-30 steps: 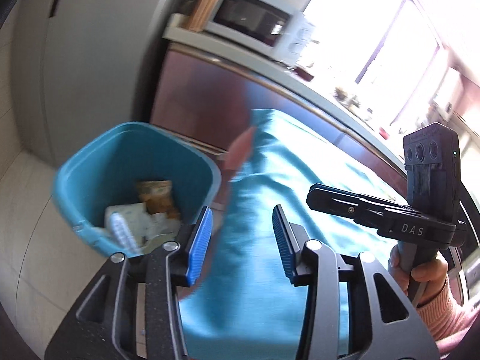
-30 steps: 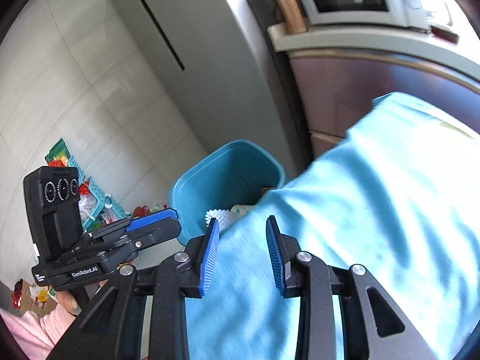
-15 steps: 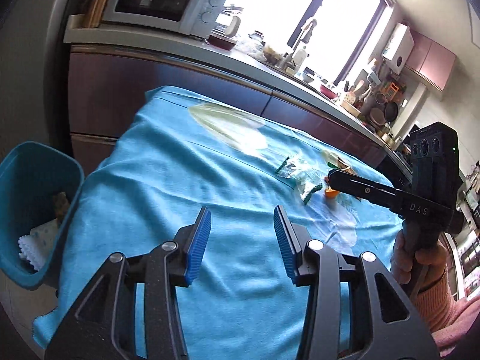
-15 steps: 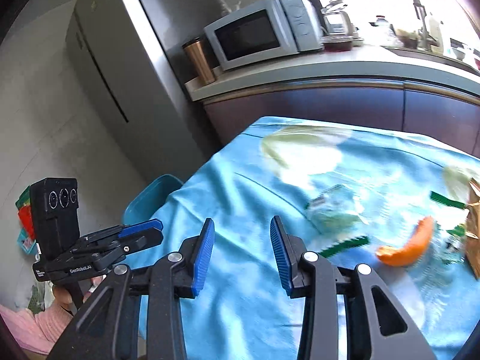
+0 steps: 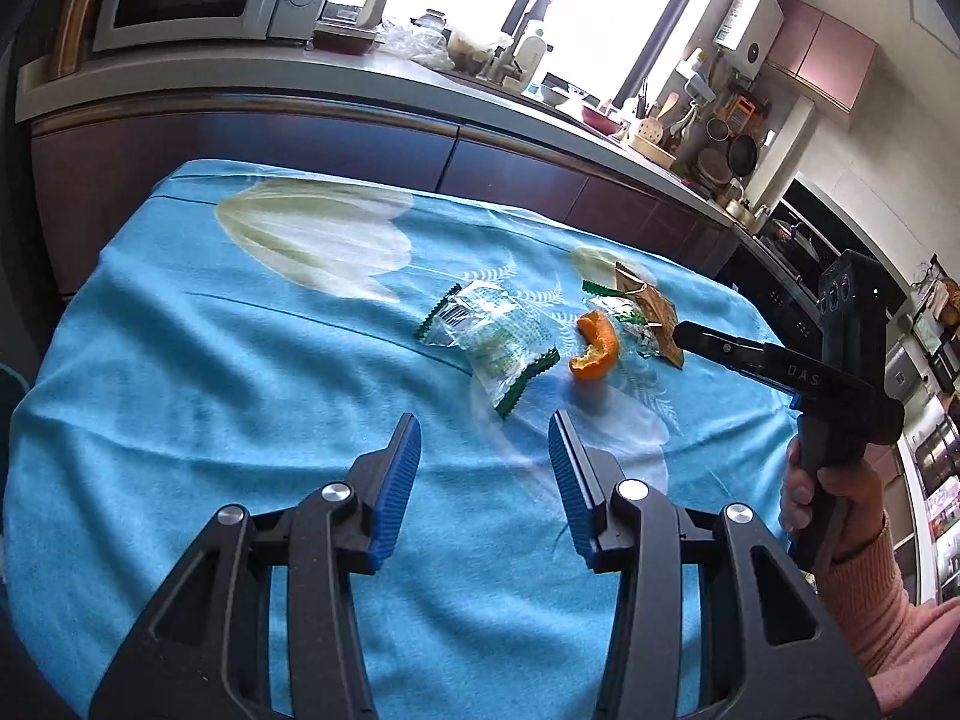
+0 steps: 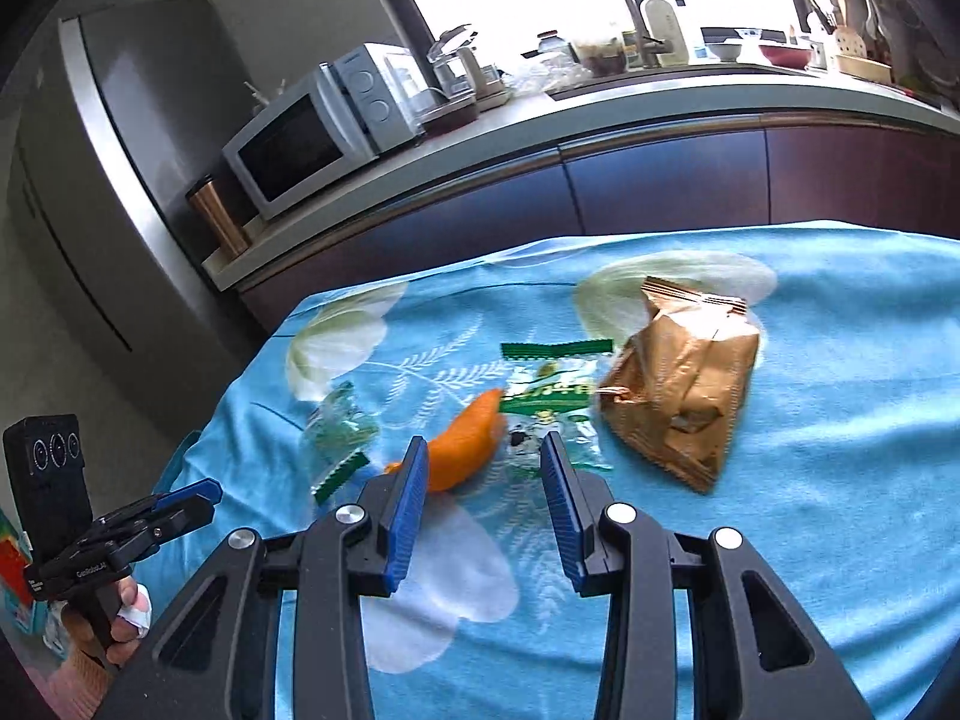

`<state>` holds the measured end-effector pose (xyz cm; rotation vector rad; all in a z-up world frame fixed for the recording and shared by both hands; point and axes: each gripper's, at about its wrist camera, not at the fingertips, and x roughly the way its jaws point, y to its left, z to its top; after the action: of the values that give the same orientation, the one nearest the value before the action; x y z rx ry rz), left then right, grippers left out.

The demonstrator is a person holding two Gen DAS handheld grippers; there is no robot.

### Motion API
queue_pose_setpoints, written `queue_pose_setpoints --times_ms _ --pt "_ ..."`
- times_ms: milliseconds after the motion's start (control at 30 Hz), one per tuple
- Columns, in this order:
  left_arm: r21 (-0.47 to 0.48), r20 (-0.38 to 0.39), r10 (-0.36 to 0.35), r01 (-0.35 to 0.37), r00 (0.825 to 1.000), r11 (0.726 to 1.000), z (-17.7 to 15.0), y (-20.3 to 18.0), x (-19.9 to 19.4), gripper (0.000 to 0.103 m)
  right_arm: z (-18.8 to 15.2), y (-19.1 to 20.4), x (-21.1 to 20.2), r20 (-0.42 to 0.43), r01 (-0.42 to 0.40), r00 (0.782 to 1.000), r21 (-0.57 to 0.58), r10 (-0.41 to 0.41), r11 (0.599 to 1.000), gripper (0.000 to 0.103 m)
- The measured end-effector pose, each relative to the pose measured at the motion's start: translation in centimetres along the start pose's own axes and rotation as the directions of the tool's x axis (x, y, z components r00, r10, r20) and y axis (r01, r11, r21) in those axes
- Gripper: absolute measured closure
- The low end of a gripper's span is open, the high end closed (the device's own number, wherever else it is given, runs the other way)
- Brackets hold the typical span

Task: Collect trash
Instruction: 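Grasp the clear wrapper with the left tool while the right tool grasps the green wrapper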

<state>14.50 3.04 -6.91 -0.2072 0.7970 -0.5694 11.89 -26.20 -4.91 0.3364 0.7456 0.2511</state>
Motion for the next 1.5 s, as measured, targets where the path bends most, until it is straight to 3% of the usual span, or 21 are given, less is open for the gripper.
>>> queue_pose_setpoints --times_ms 233,700,733,767,900,1100,1500 --pt "-0.009 -0.043 0.009 -0.009 0.999 1.0 1.1 -0.6 2.9 0.059 0.2 -2.4 1.1 -0.019 0.018 1.0 0.036 -0.017 0.999 0.062" --pt "-0.083 -0.132 -0.02 0.01 0.991 0.997 2.6 -0.2 7.9 0.058 0.7 -3.5 3.2 -0.064 -0.044 0.997 0.087 0.05 0.995 0.061" --pt "-0.09 -0.135 -0.024 0.012 0.991 0.996 2.7 -0.1 8.1 0.059 0.7 -3.5 3.2 -0.064 -0.046 0.997 0.083 0.051 0.996 0.066" --pt "-0.095 -0.136 -0.027 0.014 0.99 0.995 2.7 -0.2 8.3 0.062 0.7 -3.5 3.2 -0.064 -0.045 0.997 0.08 0.05 0.996 0.081" --pt "-0.102 -0.138 -0.04 0.026 0.99 0.994 2.8 -0.3 9.0 0.085 0.6 -3.3 3.0 -0.068 -0.055 0.996 0.06 0.059 0.997 0.095" --pt "-0.083 -0.114 -0.036 0.027 0.993 0.996 2.8 -0.8 8.9 0.09 0.4 -2.9 2.2 -0.042 -0.061 0.997 0.047 0.063 0.997 0.097" --pt "-0.004 -0.027 -0.004 0.004 1.0 1.0 1.9 -1.8 3.9 0.092 -0.2 -0.8 -0.5 0.016 -0.105 0.994 0.002 0.105 0.995 0.097"
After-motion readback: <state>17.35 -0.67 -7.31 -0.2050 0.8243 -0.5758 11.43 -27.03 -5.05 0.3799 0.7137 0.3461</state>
